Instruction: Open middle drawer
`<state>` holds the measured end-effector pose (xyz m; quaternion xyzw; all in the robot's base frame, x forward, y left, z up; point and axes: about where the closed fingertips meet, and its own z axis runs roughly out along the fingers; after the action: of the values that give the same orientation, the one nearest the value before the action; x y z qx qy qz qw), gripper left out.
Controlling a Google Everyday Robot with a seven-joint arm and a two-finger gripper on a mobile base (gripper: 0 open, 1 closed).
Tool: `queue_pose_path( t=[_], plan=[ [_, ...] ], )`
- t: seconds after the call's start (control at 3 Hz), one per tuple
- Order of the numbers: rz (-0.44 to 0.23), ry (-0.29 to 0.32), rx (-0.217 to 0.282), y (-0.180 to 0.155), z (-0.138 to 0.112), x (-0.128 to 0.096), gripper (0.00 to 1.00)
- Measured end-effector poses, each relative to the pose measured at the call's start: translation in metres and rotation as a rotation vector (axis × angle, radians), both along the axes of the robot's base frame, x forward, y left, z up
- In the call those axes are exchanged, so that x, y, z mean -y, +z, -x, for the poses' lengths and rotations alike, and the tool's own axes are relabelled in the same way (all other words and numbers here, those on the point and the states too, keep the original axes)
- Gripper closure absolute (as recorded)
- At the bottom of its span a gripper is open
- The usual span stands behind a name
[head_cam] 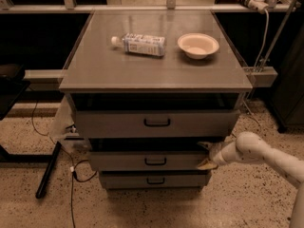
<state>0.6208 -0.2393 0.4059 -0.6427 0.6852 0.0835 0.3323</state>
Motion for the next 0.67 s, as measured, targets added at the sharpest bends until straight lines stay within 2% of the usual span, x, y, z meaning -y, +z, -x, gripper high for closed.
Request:
queue_pose_path(
  t=[0.33, 0.67],
  plan=[
    [-0.001, -0.004, -0.015, 0.025, 0.036, 0.014, 0.65],
    [-0.008, -0.034, -0.051, 0.048, 0.109, 0.035, 0.88]
  ],
)
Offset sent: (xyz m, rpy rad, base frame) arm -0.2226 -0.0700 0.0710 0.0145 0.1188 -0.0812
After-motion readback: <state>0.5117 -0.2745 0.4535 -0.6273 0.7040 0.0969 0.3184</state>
